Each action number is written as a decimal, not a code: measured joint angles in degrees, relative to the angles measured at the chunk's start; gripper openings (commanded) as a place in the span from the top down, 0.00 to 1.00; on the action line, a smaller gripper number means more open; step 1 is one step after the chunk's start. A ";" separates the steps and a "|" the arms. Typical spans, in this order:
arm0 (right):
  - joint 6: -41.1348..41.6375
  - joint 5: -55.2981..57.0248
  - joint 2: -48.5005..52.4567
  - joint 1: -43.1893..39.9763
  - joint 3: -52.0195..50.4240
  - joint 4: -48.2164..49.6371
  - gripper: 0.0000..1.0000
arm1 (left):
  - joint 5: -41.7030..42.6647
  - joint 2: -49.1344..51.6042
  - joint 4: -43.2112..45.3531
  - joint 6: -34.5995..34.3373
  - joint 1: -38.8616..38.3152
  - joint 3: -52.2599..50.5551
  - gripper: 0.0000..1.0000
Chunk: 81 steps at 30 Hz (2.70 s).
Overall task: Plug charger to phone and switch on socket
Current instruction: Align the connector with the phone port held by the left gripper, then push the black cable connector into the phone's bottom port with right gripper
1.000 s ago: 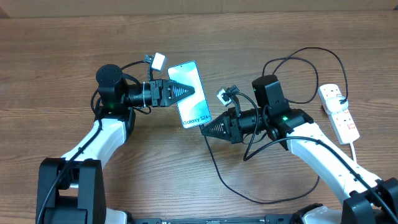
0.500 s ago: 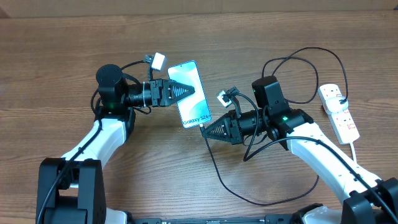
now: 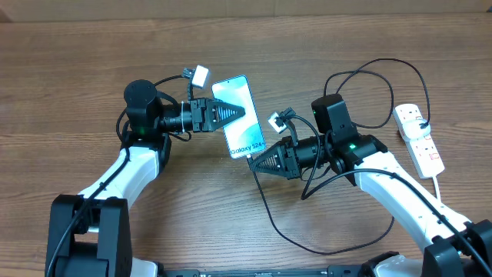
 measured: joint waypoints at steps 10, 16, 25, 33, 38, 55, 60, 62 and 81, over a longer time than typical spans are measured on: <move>-0.02 -0.55 0.00 0.00 0.00 0.02 0.96 | 0.09 0.00 -0.02 1.31 0.00 0.00 0.96; -0.02 -0.50 0.00 0.00 0.00 0.44 0.96 | 0.09 0.00 -0.02 1.31 0.00 0.00 0.96; -0.02 -0.55 0.00 0.02 -0.02 0.48 0.96 | 1.60 0.00 -0.02 1.40 0.63 0.00 0.96; 0.09 -0.50 0.00 0.09 0.00 0.96 0.96 | 2.49 0.00 -0.02 2.16 0.87 0.00 0.96; 0.31 -0.48 0.04 0.11 -0.24 3.06 0.96 | 2.16 0.00 0.00 2.14 0.74 0.07 0.96; 3.15 1.33 0.22 0.09 -0.90 7.56 0.59 | 1.68 0.00 -0.52 2.82 -0.61 0.79 0.96; 3.30 2.27 0.22 0.07 -0.85 3.91 0.38 | 1.70 0.04 -0.96 5.86 -1.27 0.79 0.96; 3.34 2.51 0.22 0.07 -0.85 2.73 0.32 | 0.57 0.04 -2.56 7.54 -0.81 0.79 0.96; -0.04 34.58 -0.35 -1.57 0.63 -6.54 0.00 | -17.79 0.15 -33.55 24.94 -0.48 0.52 0.96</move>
